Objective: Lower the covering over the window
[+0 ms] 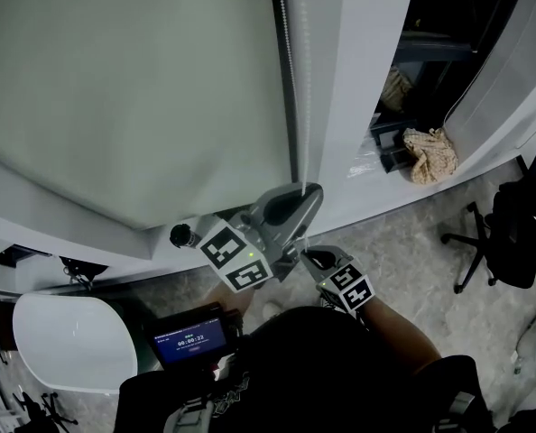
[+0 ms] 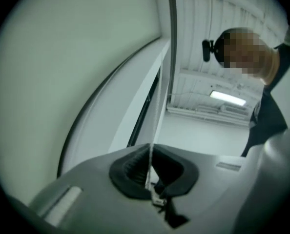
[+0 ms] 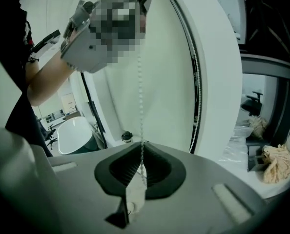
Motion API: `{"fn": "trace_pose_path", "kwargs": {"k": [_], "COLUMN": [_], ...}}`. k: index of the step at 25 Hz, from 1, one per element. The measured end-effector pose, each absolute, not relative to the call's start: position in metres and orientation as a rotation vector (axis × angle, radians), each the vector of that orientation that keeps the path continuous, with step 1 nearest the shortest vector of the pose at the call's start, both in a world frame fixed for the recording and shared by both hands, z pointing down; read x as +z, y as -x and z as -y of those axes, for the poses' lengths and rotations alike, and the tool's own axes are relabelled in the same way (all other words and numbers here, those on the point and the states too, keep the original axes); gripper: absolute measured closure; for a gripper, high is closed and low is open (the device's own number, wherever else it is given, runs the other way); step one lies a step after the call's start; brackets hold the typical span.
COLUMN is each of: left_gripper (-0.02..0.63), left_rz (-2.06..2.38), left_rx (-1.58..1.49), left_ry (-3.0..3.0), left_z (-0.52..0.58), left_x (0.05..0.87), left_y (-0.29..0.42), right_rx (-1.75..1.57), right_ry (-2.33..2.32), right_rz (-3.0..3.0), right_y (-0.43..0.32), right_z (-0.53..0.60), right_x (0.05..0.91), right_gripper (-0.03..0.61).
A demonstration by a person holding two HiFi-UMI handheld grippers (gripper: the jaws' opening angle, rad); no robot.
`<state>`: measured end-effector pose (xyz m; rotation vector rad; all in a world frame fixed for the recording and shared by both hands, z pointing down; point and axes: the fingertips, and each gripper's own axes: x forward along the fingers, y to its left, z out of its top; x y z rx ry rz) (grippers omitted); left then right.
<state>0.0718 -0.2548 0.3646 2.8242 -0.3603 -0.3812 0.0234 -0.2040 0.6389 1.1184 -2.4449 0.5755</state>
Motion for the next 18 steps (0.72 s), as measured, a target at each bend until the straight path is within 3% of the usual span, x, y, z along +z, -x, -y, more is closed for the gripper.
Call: {"fn": "trace_pose_path", "kwargs": {"k": [2, 5, 13, 18], "left_gripper": [0.618, 0.617, 0.601, 0.606], "left_rz": [0.407, 0.339, 0.246, 0.324], "left_rx": [-0.205, -0.223, -0.542, -0.484], "left_ry": [-2.848, -2.827, -2.888, -2.904], "left_z": [0.25, 0.236, 0.241, 0.251], "left_x": [0.416, 0.441, 0.339, 0.33], "left_y": [-0.075, -0.069, -0.044, -0.046], "right_rx": [0.601, 0.611, 0.582, 0.594], "right_ry": [-1.176, -1.187, -1.135, -1.171], "right_rz": [2.425, 2.412, 2.444, 2.421], "right_y": [-0.035, -0.042, -0.005, -0.016], "right_z": [0.209, 0.215, 0.21, 0.211], "right_x": [0.641, 0.643, 0.643, 0.648], "right_gripper": [0.563, 0.563, 0.563, 0.563]}}
